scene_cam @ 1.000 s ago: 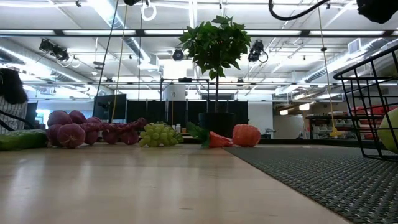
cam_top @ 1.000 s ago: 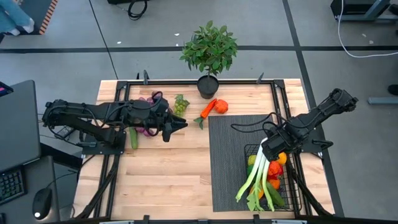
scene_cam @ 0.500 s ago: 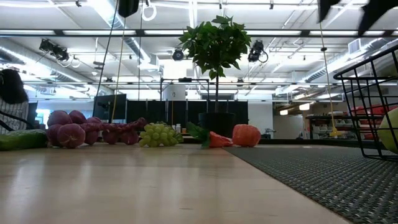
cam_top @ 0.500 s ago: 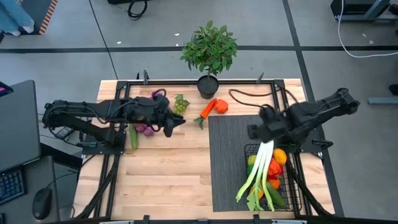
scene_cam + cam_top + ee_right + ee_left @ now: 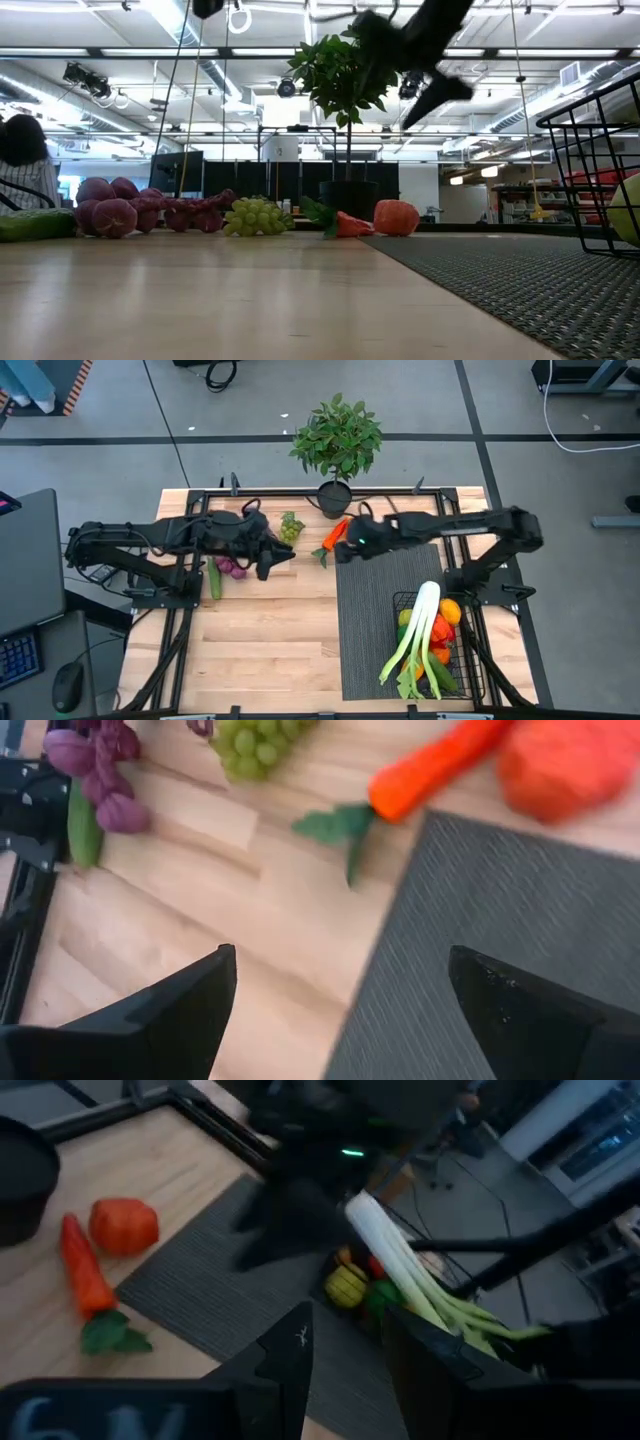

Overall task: Build produce basket
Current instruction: Put the carrot into the black wire basket

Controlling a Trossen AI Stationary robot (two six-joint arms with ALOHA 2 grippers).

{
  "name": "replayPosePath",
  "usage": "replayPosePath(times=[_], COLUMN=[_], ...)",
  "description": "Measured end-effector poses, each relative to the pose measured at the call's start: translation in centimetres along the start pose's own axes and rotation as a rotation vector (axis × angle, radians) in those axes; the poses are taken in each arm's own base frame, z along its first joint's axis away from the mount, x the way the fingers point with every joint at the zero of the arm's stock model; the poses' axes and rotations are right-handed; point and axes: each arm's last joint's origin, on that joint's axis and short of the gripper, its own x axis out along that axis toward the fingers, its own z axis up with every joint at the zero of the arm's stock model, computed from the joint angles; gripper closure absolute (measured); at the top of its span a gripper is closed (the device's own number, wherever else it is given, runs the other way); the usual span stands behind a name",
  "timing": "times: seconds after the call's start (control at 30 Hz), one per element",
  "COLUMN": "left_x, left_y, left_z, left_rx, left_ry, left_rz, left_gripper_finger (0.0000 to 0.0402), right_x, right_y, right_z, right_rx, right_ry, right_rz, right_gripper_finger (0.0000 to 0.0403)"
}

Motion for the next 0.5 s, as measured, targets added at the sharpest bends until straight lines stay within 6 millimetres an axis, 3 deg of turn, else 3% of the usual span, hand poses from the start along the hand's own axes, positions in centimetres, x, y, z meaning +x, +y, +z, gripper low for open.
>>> replayPosePath(times=[0.1,0.23,0.5], left_x=[-0.9,-1.8,-2.1], left_y=[-0.5,-0.9,-1.2], left_z=[0.4,0.7,0.4], left_rx=[0.001,-0.003,-0.050], left_ry=[-0.018,-0.035,-0.019], left_rz=[-0.033,-0.055,-0.066], left_gripper_finger=[0.0274,0.0274,0.0274], right_x=[3.1,7.2,13.4], right_y=[-0.1,-1.1,-2.1], right_z=[1.8,3.4,4.9], right_rx=[0.051,0.269,0.531], right_ry=[-0.001,-0.010,0.023], right_rz=[0.001,-0.047,-0.012], right_gripper_finger=[0.0037,0.0039,0.0045])
